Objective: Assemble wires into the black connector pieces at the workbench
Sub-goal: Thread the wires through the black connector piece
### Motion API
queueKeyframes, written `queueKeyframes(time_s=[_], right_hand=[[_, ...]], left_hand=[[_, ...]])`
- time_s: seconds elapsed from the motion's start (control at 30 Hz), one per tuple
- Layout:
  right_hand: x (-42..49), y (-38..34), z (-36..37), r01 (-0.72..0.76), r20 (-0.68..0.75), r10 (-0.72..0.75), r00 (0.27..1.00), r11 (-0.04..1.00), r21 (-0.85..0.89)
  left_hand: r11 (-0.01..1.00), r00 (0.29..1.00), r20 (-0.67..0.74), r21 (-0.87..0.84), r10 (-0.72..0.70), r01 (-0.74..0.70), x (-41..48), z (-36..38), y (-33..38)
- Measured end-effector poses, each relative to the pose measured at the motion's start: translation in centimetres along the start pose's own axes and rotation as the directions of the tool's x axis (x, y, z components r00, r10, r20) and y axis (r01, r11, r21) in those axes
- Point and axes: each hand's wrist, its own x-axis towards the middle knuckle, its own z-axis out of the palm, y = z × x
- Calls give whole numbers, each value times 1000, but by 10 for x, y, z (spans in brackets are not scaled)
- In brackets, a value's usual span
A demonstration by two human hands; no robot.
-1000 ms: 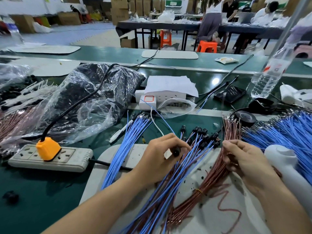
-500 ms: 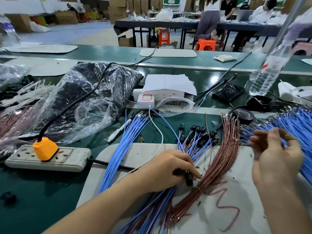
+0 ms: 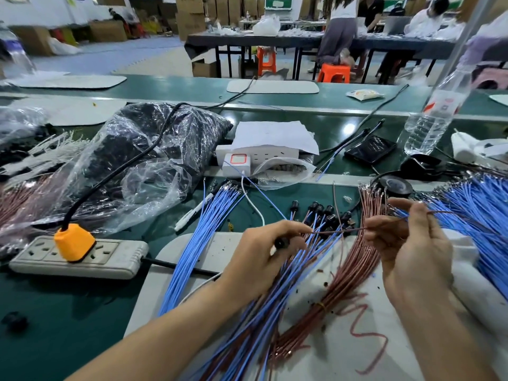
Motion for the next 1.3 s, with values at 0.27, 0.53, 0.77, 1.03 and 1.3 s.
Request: queueKeyframes(time_s=[0.27,0.53,0.77,1.03,1.3], right_hand=[[-1,-3,1,-63,65,58,996,994,88],[-22,6,18,-274,283,242,928,958,79],[-15,-1,13,-234,202,191,961,948,217],[-17,1,16,-202,223,157,962,959,199],[-27,11,22,-146,324,142,935,989,-11]], left_hand=[[997,998,17,48,-64,63,1,-2,-6],[993,993,-21,-40,-112,112,3,-1,-8],[958,985,-40,-244,-168,154,2,0,-7],[999,998,-59,31,-14,16,4,-4,-6],[991,997,-51,-128,-52,45,3,-1,-5]])
